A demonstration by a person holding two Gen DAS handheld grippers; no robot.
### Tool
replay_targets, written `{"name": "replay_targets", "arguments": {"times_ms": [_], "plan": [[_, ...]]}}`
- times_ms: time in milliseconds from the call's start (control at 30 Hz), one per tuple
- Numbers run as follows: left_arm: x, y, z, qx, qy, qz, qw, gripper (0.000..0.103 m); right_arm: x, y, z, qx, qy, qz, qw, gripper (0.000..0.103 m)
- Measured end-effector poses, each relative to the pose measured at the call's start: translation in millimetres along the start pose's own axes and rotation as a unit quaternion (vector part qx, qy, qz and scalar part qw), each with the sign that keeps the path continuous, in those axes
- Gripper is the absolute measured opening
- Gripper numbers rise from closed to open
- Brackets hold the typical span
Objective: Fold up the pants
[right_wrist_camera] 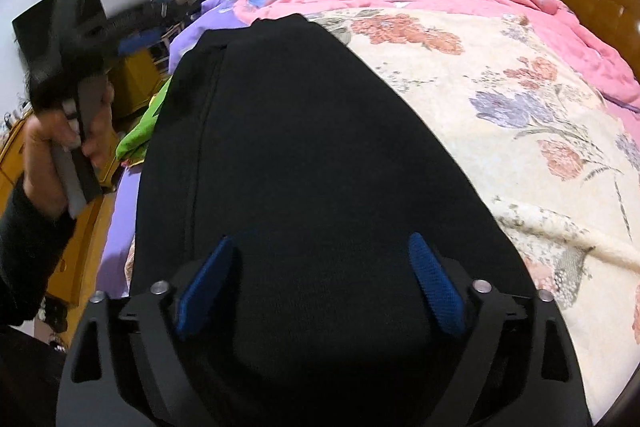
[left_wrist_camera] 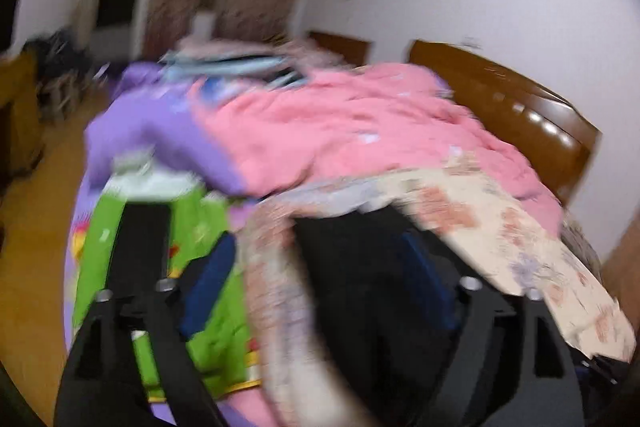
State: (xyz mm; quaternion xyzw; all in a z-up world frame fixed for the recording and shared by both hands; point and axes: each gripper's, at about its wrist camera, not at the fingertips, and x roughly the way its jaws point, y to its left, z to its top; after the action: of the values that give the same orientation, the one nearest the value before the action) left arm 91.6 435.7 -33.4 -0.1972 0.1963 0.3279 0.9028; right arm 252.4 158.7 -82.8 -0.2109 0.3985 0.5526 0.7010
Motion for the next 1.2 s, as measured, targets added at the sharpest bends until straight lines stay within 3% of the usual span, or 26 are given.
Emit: {"name": "replay_targets", "arguments": {"times_ms": [67,133,267,333,467,533,633,733,800,867,967,1100,1200], "plan": [[0,-30,5,0.043,0.007,-0.070,0.9966,0.101,1,2,1,-0.003,0.001,-0.002,1.000,0.088],[13,-60,0,0.078,0.047,-0.146,0.9851,0.101,-1,1,1,0.001,-0.001,0.002,1.000,0.088],[48,-107,-19,0.132,0.126,-0.177,0.9671,0.101,-21,-6,-1,0.025,0.000,-0.027,0.999,0.088],[57,-123,-27,0.154,0.140,-0.194,0.9588,0.101,-33,-12,-5,0.032,-0.003,-0.050,0.998,0.088],[74,-148,-48,0.209,0.150,-0.178,0.9498,0.101,-49,-33,-25,0.054,0.015,-0.108,0.993,0.088],[94,-152,-65,0.230,0.201,-0.143,0.9415,0.101,-48,-47,-42,0.070,0.024,-0.121,0.990,0.088],[92,-143,-62,0.202,0.204,-0.161,0.9444,0.101,-52,-50,-52,0.057,0.000,-0.125,0.991,0.089],[99,-137,-61,0.183,0.217,-0.170,0.9436,0.101,-59,-67,-53,0.111,-0.002,-0.182,0.977,0.089],[101,-139,-62,0.190,0.220,-0.165,0.9424,0.101,-71,-82,-62,0.161,-0.028,-0.146,0.976,0.089],[102,-142,-64,0.203,0.223,-0.157,0.9405,0.101,-75,-91,-69,0.183,-0.025,-0.127,0.975,0.089],[107,-151,-64,0.220,0.232,-0.139,0.9372,0.102,-69,-101,-70,0.164,0.003,-0.148,0.975,0.091],[111,-156,-65,0.229,0.235,-0.124,0.9364,0.102,-88,-118,-78,0.229,-0.023,-0.166,0.959,0.091],[111,-153,-65,0.226,0.234,-0.124,0.9375,0.102,-101,-94,-80,0.221,-0.032,-0.153,0.963,0.091]]}}
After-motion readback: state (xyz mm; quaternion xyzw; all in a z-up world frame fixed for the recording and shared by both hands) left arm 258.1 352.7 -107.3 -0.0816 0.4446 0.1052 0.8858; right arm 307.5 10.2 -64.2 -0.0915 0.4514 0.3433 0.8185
